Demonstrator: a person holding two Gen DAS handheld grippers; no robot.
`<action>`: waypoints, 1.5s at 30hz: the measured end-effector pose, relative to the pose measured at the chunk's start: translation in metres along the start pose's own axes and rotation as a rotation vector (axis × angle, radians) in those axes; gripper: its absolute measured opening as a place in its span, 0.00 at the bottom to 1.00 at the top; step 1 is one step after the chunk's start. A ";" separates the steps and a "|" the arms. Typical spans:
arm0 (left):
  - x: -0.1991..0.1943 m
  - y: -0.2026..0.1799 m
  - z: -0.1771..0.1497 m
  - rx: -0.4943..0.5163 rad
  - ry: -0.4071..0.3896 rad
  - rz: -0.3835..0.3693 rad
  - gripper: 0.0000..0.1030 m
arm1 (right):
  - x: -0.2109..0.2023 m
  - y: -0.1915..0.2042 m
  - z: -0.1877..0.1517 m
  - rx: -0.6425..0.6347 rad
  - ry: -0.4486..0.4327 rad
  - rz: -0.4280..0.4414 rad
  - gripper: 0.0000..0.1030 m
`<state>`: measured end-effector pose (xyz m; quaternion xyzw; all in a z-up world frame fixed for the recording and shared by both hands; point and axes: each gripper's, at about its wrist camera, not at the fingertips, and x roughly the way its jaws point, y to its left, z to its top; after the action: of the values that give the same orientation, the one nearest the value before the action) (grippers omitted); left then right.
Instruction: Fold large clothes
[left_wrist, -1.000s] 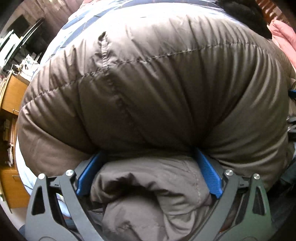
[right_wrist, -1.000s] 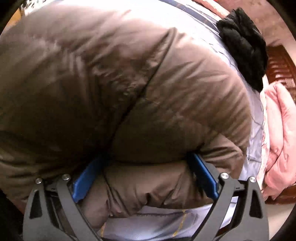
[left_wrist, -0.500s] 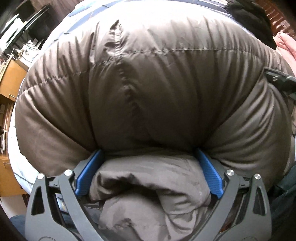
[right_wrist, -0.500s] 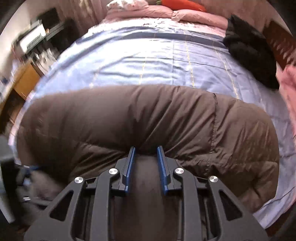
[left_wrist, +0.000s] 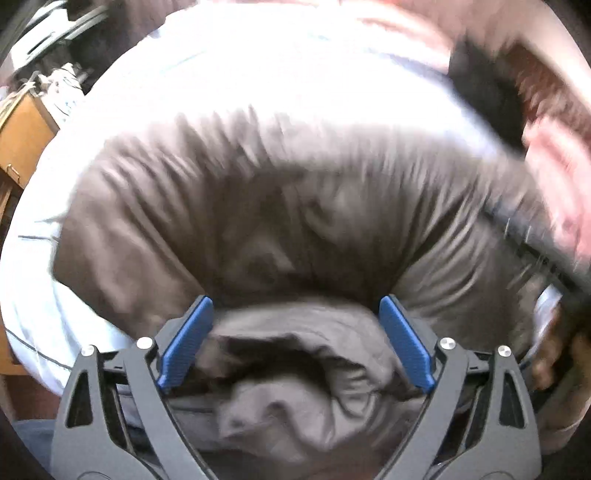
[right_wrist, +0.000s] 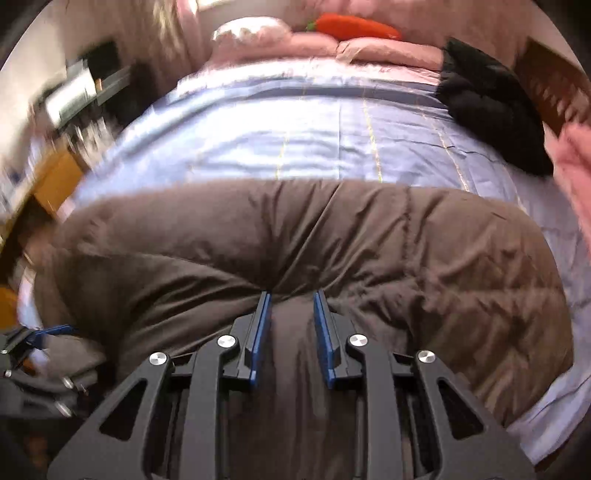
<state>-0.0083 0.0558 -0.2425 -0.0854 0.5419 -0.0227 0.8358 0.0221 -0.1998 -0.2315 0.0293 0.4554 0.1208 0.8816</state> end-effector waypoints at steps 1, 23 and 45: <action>-0.017 0.010 0.010 -0.017 -0.078 0.038 0.90 | -0.007 0.001 0.001 -0.001 -0.018 0.012 0.25; -0.019 0.054 0.005 -0.112 -0.018 0.226 0.76 | -0.022 0.029 -0.003 -0.074 -0.085 0.075 0.47; -0.027 0.024 -0.061 0.137 0.140 0.393 0.77 | -0.033 0.003 -0.014 0.053 -0.001 -0.017 0.51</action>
<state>-0.0760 0.0759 -0.2468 0.0806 0.6020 0.0978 0.7884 -0.0084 -0.2056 -0.2133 0.0489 0.4582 0.1011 0.8818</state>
